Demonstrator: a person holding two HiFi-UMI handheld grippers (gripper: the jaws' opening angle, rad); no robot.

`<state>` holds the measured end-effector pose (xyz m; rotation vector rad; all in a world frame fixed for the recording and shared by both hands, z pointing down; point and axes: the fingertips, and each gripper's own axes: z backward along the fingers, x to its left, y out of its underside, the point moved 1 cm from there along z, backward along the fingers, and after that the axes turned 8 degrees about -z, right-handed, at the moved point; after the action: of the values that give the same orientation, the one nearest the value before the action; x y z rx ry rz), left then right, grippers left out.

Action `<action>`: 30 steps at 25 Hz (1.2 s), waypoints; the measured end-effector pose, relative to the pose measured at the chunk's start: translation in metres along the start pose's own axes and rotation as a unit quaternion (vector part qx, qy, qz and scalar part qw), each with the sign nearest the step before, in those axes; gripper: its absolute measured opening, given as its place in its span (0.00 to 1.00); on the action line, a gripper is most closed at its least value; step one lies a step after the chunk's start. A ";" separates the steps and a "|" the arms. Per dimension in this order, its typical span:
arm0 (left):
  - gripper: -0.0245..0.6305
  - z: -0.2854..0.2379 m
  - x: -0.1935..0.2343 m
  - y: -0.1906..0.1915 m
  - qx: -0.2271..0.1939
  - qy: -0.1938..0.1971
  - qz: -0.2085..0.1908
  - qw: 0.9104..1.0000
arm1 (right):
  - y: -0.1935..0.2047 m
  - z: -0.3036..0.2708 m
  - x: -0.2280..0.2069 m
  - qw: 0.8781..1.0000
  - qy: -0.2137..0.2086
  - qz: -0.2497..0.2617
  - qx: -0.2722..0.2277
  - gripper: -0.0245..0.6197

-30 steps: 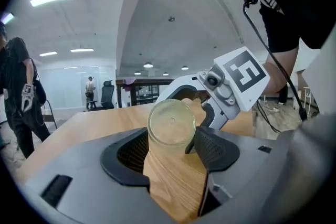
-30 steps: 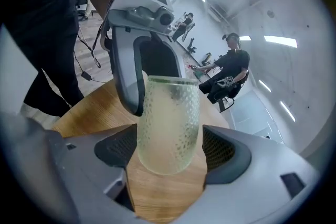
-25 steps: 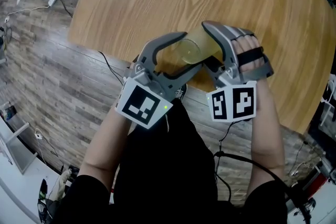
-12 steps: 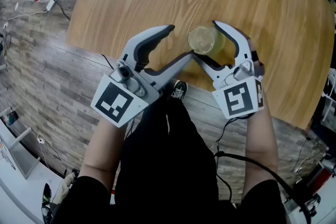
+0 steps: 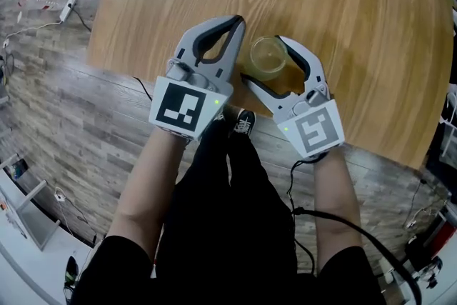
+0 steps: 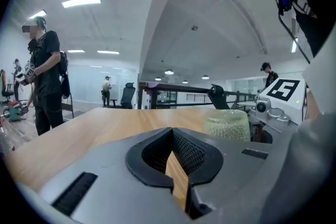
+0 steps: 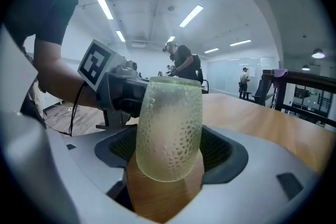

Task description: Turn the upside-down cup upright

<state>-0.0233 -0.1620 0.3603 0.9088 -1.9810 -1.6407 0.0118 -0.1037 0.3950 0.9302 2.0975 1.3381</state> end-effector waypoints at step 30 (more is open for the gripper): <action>0.05 -0.014 -0.012 0.027 0.039 0.028 -0.036 0.998 | 0.024 -0.002 -0.018 0.991 0.039 -0.089 0.088 0.55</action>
<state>-0.0117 -0.1609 0.3907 1.0545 -2.0086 -1.5684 0.0290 -0.1118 0.4189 0.7496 2.3280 1.1306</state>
